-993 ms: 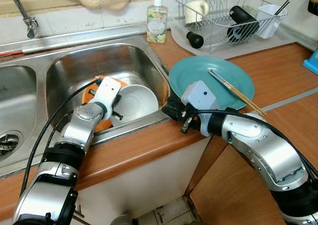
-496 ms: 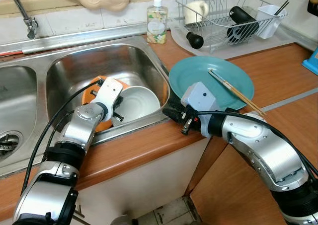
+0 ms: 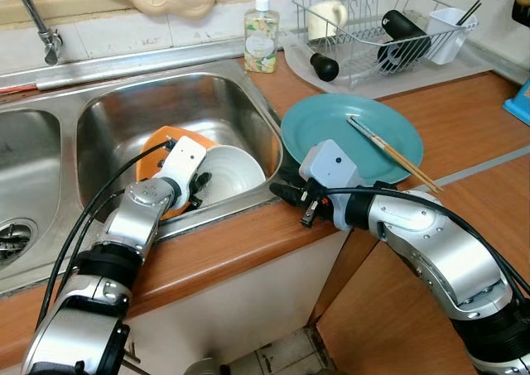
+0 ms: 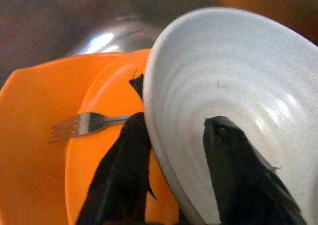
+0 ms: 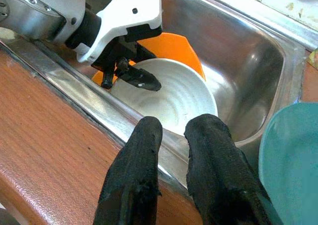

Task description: Kitchen organization

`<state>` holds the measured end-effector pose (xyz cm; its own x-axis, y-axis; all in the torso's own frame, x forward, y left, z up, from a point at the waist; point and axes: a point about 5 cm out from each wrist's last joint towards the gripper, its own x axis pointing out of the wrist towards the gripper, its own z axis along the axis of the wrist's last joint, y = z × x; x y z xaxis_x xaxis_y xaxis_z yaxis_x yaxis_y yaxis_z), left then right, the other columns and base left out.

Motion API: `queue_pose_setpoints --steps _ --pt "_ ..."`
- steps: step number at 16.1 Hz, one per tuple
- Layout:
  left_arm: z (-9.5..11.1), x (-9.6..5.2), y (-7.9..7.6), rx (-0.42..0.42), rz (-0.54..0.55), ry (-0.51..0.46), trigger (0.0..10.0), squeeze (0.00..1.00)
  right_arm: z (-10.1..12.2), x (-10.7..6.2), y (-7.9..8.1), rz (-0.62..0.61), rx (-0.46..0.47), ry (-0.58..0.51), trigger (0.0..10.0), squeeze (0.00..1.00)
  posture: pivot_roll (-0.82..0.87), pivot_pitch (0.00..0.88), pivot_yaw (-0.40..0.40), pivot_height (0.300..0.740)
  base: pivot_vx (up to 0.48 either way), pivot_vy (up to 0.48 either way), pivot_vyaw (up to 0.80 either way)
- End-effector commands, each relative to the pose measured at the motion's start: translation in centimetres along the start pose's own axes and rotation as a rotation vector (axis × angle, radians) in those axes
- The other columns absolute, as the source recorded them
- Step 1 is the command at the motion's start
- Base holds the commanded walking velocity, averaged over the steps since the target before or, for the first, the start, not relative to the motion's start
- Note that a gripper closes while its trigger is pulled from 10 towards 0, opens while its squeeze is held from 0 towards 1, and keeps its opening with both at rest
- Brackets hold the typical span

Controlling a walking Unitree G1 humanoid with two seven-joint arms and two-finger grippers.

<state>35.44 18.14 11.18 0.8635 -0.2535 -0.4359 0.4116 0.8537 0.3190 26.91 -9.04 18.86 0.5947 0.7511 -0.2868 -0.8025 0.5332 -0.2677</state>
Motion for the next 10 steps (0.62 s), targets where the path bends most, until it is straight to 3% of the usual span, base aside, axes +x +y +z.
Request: queue_pose_setpoints --steps 1,3,6,10 --pt "0.8 -0.4 0.6 0.001 0.030 -0.060 10.0 1.00 -0.3 -0.2 -0.4 -0.029 0.002 0.013 10.0 0.00 -0.17 0.000 0.045 0.740 0.000 0.000 0.00" --pt "1.2 -0.8 1.2 -0.002 0.063 -0.119 10.0 1.00 0.0 -0.3 -1.1 -0.071 0.011 -0.004 10.0 0.00 -0.17 0.000 0.045 0.740 0.000 0.000 0.00" --pt "2.2 -2.1 2.9 -0.043 0.177 -0.270 10.0 1.00 0.5 -1.1 -3.3 -0.190 0.036 -0.041 10.0 0.00 -0.17 0.000 0.039 0.740 0.000 0.000 0.00" --pt "3.7 -3.8 2.7 -0.163 0.115 -0.448 10.0 1.00 0.3 -2.8 -6.7 -0.358 0.084 -0.042 10.0 0.04 -0.17 0.000 0.040 0.740 0.000 0.000 0.00"
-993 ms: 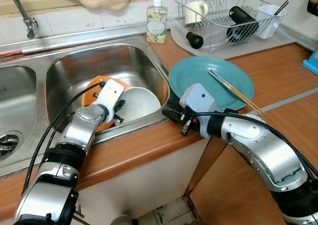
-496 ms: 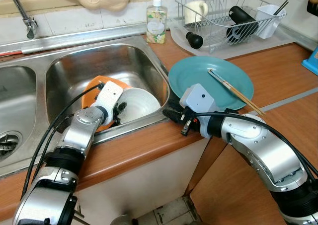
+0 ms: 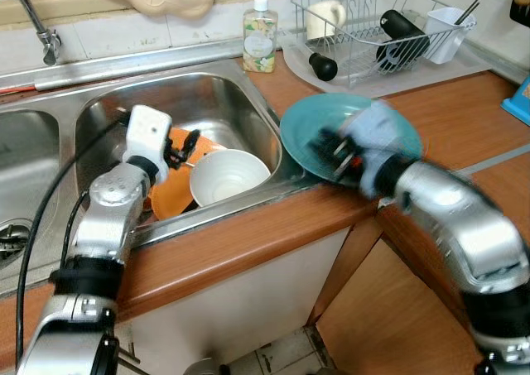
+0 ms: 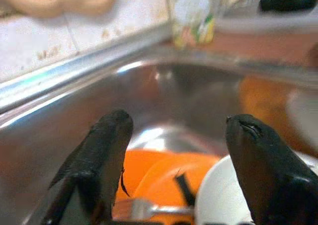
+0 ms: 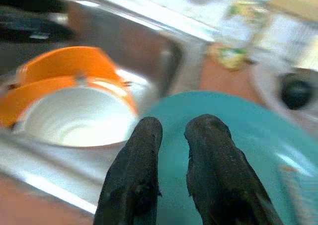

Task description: Kitchen organization

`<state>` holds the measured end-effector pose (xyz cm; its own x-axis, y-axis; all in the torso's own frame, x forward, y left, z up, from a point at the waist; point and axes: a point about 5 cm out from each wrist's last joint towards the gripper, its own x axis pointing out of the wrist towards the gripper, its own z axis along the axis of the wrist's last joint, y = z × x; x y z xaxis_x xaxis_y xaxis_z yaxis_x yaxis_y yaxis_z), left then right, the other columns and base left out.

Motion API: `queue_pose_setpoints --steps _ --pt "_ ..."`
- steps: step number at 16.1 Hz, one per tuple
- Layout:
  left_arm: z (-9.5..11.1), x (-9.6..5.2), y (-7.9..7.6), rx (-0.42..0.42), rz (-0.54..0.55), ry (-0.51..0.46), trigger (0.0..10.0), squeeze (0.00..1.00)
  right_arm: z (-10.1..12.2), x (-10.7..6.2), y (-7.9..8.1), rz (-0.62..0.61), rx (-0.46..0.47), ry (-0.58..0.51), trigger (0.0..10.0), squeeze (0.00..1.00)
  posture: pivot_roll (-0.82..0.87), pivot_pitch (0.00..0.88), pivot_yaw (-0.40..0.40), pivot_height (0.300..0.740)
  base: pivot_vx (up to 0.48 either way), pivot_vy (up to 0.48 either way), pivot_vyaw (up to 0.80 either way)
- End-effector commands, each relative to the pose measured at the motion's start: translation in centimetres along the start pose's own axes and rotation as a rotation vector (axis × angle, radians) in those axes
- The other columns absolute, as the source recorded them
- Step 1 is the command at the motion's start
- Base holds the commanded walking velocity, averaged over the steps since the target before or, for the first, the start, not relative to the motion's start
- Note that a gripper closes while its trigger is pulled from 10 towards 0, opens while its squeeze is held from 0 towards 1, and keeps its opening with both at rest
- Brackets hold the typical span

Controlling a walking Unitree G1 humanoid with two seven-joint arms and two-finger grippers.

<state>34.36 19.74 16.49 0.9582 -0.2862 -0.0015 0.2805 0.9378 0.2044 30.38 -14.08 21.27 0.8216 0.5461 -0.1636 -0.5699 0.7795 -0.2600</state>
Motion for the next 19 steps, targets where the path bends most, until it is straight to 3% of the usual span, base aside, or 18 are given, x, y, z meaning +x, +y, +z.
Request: queue_pose_setpoints --steps 1,2,3,4,9,10,11,13,17,18,19 --pt "0.6 -0.4 -0.6 -0.045 -0.063 -0.027 10.0 0.62 0.0 -0.5 -1.7 -0.069 0.019 0.010 10.0 0.80 -0.16 0.000 0.037 0.740 0.000 0.000 0.00" --pt "0.7 -0.8 -1.4 -0.055 -0.123 -0.033 10.0 0.44 -0.2 -0.8 -2.5 -0.101 0.042 0.025 10.0 1.00 -0.16 0.000 0.037 0.740 0.000 0.000 0.00" --pt "1.0 -1.0 -1.9 -0.056 -0.163 -0.044 10.0 0.18 -0.3 -1.0 -3.1 -0.119 0.062 0.035 10.0 1.00 -0.16 0.000 0.037 0.740 0.000 0.000 0.00" --pt "1.4 -1.6 -2.8 -0.070 -0.229 -0.058 10.0 0.00 -0.4 -1.3 -3.9 -0.136 0.070 0.061 10.0 1.00 -0.16 0.000 0.034 0.740 0.000 0.000 0.00" --pt "2.0 -3.8 -5.7 -0.078 -0.472 -0.019 10.0 0.00 -0.9 -1.0 -6.6 -0.253 0.114 0.158 10.0 1.00 -0.16 0.000 0.029 0.740 0.000 0.000 0.00" --pt "1.9 -3.9 -6.0 -0.070 -0.502 -0.003 10.0 0.00 -1.1 -0.7 -6.9 -0.264 0.122 0.180 10.0 0.36 -0.16 0.000 0.030 0.740 0.000 0.000 0.00" --pt "1.8 -4.2 -6.5 -0.063 -0.544 0.022 10.0 0.00 -1.1 0.0 -7.3 -0.256 0.142 0.186 10.0 0.00 -0.16 0.000 0.030 0.740 0.000 0.000 0.00" --pt "1.9 -4.4 -7.3 -0.073 -0.592 0.043 10.0 0.00 -1.3 1.4 -7.5 -0.180 0.184 0.220 10.0 0.00 -0.16 0.000 0.024 0.740 0.000 0.000 0.00" --pt "2.2 -4.4 -7.7 -0.070 -0.602 0.050 10.0 0.00 -1.8 2.8 -7.7 -0.150 0.204 0.341 10.0 0.00 -0.15 0.000 0.012 0.740 0.000 0.000 0.00" --pt "2.2 -4.5 -7.8 -0.070 -0.608 0.056 10.0 0.00 -2.1 3.2 -7.9 -0.157 0.202 0.383 6.2 0.00 -0.15 0.000 0.009 0.740 0.000 0.000 0.00" --pt "2.2 -4.6 -7.9 -0.072 -0.614 0.062 10.0 0.00 -2.3 3.5 -8.1 -0.161 0.212 0.420 3.6 0.00 -0.15 0.000 0.008 0.740 0.000 0.000 0.00"
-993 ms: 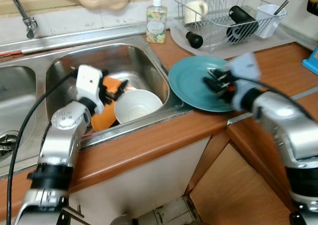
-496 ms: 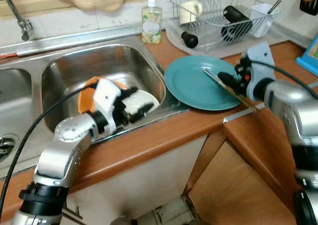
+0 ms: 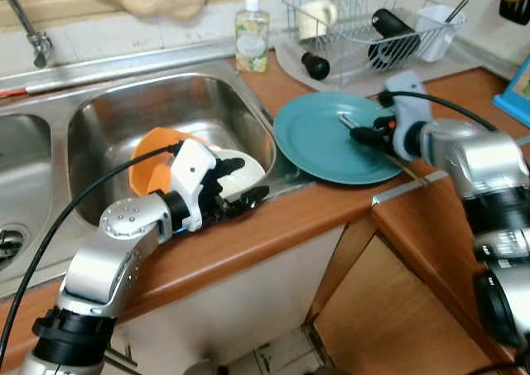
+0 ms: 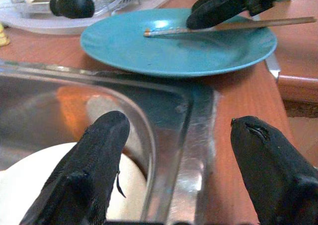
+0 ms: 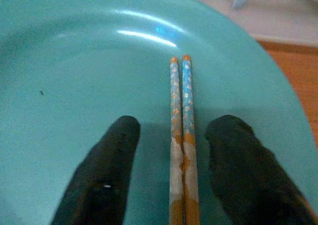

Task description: Kitchen organization

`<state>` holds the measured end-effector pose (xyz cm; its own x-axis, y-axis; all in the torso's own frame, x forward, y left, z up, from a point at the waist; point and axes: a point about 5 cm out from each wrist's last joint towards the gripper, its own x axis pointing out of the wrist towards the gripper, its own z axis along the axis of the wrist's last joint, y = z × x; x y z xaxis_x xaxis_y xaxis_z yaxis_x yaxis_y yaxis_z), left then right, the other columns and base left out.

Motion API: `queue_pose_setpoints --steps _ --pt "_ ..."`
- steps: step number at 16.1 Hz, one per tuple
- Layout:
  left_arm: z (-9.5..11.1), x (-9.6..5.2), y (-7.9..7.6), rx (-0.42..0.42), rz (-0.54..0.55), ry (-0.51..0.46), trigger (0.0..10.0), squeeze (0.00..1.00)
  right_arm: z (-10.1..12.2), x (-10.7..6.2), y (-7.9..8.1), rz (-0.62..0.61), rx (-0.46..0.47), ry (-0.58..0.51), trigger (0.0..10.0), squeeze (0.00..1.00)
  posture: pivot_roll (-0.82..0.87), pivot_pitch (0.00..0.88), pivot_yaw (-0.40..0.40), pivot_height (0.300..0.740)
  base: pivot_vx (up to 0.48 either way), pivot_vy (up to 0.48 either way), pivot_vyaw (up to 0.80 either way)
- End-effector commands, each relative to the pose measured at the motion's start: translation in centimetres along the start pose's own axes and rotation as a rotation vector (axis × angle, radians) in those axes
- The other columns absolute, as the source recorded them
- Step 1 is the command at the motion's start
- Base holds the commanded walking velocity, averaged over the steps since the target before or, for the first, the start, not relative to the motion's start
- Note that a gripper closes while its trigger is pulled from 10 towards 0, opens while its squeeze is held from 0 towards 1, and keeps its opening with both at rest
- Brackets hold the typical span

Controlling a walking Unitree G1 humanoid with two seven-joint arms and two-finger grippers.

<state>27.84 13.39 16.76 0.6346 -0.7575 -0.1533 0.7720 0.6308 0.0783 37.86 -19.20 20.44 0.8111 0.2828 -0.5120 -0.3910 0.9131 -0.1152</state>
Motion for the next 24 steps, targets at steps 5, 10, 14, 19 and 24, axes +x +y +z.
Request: queue_pose_setpoints --steps 5,10,14,19,24 --pt "0.1 0.0 -0.6 0.007 -0.044 0.022 10.0 0.00 0.2 0.6 -0.5 -0.003 0.041 0.078 0.0 0.00 -0.15 0.000 0.007 0.740 0.000 0.000 0.00" --pt "0.2 0.2 -0.9 0.005 -0.060 0.021 10.0 0.00 -0.5 0.8 -0.4 0.036 0.052 0.135 0.0 0.00 -0.15 0.000 0.009 0.740 0.000 0.000 0.00" --pt "0.4 0.3 -0.8 0.010 -0.047 0.018 10.0 0.00 -0.1 0.8 -0.3 0.063 0.091 0.117 0.0 0.00 -0.15 0.000 0.009 0.740 0.000 0.000 0.00" --pt "0.8 0.4 -0.4 0.007 -0.026 -0.002 10.0 0.00 1.7 -0.1 -0.5 0.097 0.132 -0.004 0.0 0.00 -0.14 0.000 0.009 0.740 0.000 0.000 0.00" --pt "2.0 0.9 0.1 -0.079 -0.002 -0.098 10.0 0.00 4.7 -4.3 1.4 0.227 0.109 -0.398 0.0 0.00 -0.15 0.000 0.012 0.740 0.000 0.000 0.00"
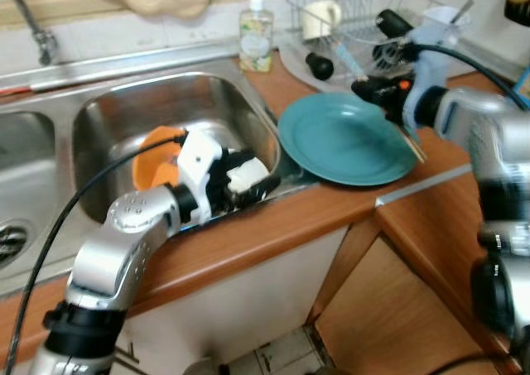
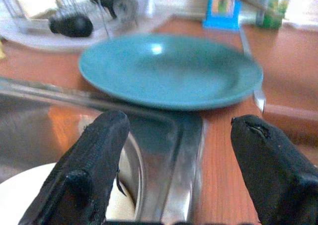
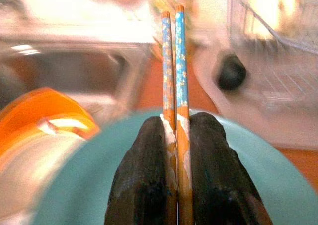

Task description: Kitchen organization

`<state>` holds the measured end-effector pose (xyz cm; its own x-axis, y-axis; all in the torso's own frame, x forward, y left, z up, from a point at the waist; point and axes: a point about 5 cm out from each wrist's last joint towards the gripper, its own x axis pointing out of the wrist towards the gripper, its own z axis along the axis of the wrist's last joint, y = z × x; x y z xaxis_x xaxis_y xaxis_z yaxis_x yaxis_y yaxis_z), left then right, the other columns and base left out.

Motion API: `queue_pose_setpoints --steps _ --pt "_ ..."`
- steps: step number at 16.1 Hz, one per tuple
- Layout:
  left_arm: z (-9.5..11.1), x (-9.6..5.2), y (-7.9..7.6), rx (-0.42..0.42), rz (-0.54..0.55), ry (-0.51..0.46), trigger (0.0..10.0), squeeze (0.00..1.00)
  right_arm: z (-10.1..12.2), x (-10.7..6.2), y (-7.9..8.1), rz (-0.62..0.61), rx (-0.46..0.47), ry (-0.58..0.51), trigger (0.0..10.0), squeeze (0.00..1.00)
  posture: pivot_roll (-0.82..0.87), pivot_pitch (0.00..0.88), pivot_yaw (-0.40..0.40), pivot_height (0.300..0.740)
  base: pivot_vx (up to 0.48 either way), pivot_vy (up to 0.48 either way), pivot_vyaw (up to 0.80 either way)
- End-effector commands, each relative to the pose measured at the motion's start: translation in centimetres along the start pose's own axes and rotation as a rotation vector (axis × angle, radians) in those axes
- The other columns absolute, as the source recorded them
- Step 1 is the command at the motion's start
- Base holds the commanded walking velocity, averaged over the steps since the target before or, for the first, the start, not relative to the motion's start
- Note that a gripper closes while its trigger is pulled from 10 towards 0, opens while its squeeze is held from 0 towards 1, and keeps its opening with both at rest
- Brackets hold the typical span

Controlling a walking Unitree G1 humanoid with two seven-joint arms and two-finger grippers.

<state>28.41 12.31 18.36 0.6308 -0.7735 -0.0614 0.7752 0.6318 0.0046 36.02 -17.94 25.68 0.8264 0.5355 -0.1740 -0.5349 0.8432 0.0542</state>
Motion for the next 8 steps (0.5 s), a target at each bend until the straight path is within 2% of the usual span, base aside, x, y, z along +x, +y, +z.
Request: queue_pose_setpoints --steps 1,3,4,5,6,7,8 --pt "0.5 0.1 0.2 -0.028 0.004 -0.032 10.0 0.00 0.4 -0.7 1.1 0.038 -0.005 -0.056 0.0 0.00 -0.15 0.000 0.014 0.740 0.000 0.000 0.00" --pt "1.0 0.4 0.2 -0.062 -0.002 -0.074 10.0 0.00 -0.5 -1.3 2.4 0.086 -0.010 -0.098 0.0 0.00 -0.15 0.000 0.014 0.740 0.000 0.000 0.00" --pt "1.4 0.6 0.2 -0.086 -0.002 -0.107 10.0 0.00 -1.1 -1.7 3.7 0.139 -0.016 -0.145 0.0 0.00 -0.15 0.000 0.016 0.740 0.000 0.000 0.00" --pt "1.9 1.0 0.2 -0.149 -0.014 -0.159 10.0 0.00 -2.0 -2.2 5.4 0.198 -0.024 -0.188 1.4 0.00 -0.15 0.000 0.017 0.740 0.000 0.000 0.00" --pt "2.1 1.1 0.1 -0.190 -0.029 -0.187 10.0 0.44 -2.9 -2.3 6.6 0.234 -0.053 -0.185 1.4 0.00 -0.15 0.000 0.019 0.740 0.000 0.000 0.00" --pt "2.3 1.4 0.0 -0.263 -0.046 -0.220 10.0 0.44 -3.9 -2.4 7.8 0.284 -0.085 -0.177 1.3 0.00 -0.15 0.000 0.019 0.740 0.000 0.000 0.00" --pt "2.3 1.4 -0.1 -0.275 -0.050 -0.226 10.0 0.32 -4.1 -2.4 8.1 0.293 -0.085 -0.176 0.9 0.00 -0.15 0.000 0.019 0.740 0.000 0.000 0.00"
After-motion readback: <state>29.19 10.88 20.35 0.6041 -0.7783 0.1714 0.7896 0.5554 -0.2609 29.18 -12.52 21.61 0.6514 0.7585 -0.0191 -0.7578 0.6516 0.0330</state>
